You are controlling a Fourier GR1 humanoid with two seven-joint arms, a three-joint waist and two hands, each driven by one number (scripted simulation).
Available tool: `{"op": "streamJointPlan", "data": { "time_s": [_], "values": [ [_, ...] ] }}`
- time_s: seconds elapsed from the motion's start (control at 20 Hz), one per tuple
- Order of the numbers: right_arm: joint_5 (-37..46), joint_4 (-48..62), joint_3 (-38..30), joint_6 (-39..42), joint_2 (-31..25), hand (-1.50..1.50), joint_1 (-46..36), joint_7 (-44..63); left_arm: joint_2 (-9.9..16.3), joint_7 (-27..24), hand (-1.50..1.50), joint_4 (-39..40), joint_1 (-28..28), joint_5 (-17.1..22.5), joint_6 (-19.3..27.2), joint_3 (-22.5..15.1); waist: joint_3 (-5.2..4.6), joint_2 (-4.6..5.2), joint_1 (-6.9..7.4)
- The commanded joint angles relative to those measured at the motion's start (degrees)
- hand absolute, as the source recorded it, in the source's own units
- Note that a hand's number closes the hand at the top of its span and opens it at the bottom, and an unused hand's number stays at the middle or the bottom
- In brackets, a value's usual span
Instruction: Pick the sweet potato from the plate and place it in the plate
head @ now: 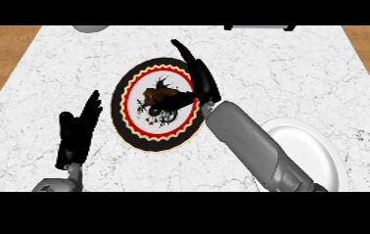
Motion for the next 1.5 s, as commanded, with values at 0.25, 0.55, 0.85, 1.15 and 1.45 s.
{"op": "streamJointPlan", "data": {
  "time_s": [0.25,0.55,0.85,1.15,1.45],
  "values": [
    [-6.2,6.3,0.8,3.5,0.0,-1.5,0.7,-13.6,-2.1,-1.0,0.0,4.1,-2.5,-2.7,1.1,0.4,-0.04,-0.03,-0.14],
    [-9.4,7.7,5.7,-0.1,0.0,-1.5,-0.1,-12.3,0.3,2.8,0.0,-5.2,2.7,-1.3,-2.0,1.1,-0.03,-0.2,0.07],
    [-9.0,9.2,9.2,-5.8,0.0,-1.5,2.6,-14.0,-1.0,-0.9,0.0,-0.5,2.1,-0.9,-2.6,2.2,-0.04,-0.19,-0.11],
    [-8.7,12.5,7.5,-3.9,0.0,-1.5,0.9,-13.3,-2.8,-1.0,0.0,-1.7,2.2,-2.7,-1.7,1.2,-0.04,-0.23,-0.36],
    [-7.3,16.2,5.9,-5.2,0.0,-1.5,0.8,-14.2,-2.6,-0.8,0.0,0.5,1.8,-3.0,-2.2,2.4,-0.04,-0.16,-0.33]
  ]
}}
